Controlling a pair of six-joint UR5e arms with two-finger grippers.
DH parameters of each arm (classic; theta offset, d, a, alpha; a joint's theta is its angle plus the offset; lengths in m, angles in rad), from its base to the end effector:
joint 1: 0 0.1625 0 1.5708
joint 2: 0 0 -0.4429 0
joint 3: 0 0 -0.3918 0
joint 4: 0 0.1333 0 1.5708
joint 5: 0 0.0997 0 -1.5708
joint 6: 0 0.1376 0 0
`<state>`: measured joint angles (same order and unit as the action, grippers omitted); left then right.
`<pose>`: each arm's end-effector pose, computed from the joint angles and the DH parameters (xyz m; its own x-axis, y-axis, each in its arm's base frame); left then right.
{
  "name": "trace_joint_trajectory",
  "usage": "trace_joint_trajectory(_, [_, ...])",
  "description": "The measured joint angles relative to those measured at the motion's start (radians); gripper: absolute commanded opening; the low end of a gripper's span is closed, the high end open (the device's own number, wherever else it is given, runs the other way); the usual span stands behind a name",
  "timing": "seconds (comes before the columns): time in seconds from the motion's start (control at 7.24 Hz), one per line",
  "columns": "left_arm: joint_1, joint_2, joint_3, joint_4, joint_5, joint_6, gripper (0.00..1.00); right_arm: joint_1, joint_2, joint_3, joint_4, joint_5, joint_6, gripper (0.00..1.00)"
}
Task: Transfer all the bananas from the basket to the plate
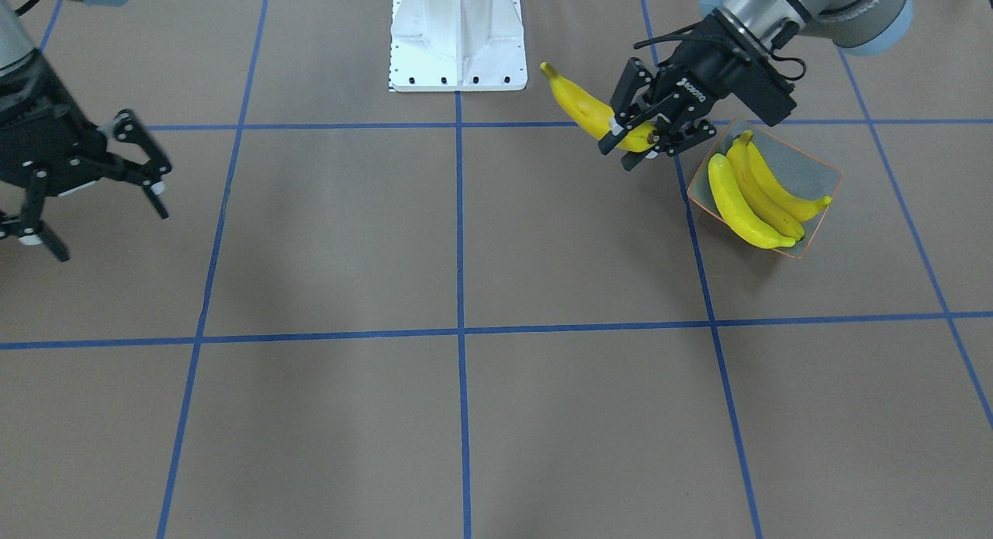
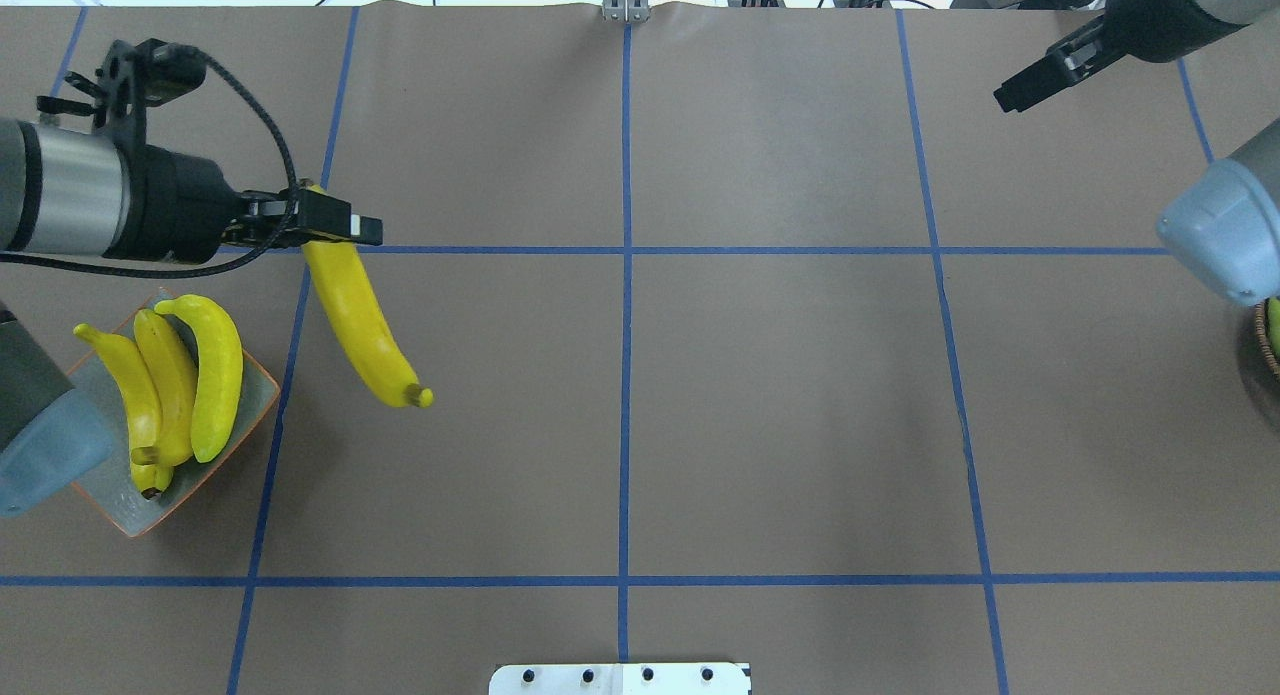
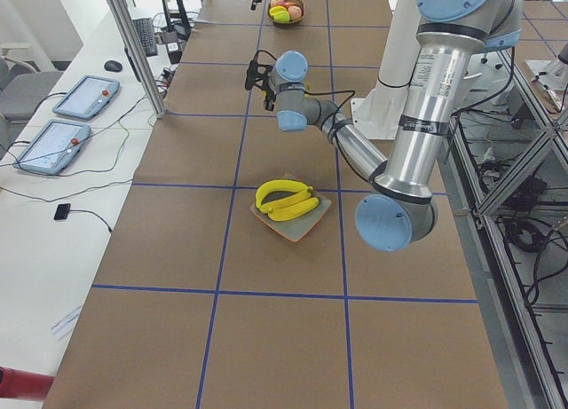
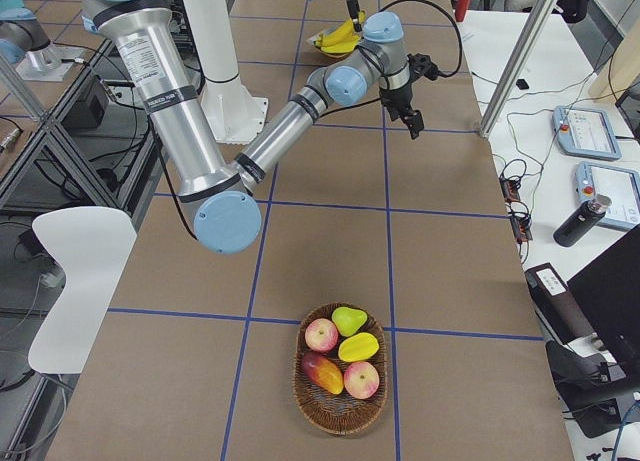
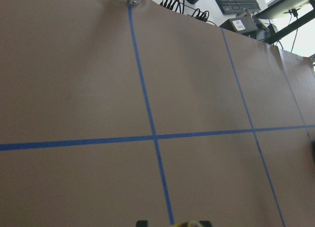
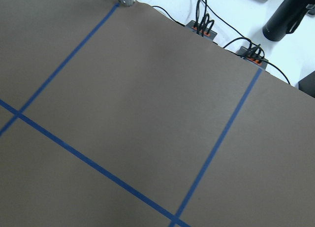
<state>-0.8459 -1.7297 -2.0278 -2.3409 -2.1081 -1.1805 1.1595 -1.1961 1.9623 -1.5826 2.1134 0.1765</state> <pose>0.3006 -0.4342 0.2972 0.2304 0.2328 -0.9448 0.2399 0.9274 0.2870 -0.1819 -0.5728 0.3206 0.6847 -0.5389 0.4907 0.1738 0.7746 0.6081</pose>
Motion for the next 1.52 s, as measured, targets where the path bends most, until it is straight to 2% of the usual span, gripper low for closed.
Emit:
trace_joint_trajectory(0.41, [-0.05,0.243,-0.031,0.0,-0.011,0.338,0.0,0.16,-0.108,-0.051,0.004,0.077,-0.297,1.0])
trace_joint_trajectory(0.69, [-0.097,0.326,0.008,0.003,-0.003,0.647,0.0,0.245,-0.141,-0.092,0.004,0.132,-0.44,1.0])
trace_joint_trajectory(0.97, [-0.131,0.336,0.074,0.014,0.01,0.934,0.0,0.318,-0.166,-0.128,0.001,0.158,-0.55,1.0])
trace_joint_trajectory(1.52, [-0.109,0.266,0.092,0.131,0.039,1.014,0.0,0.358,-0.187,-0.148,0.0,0.163,-0.584,1.0])
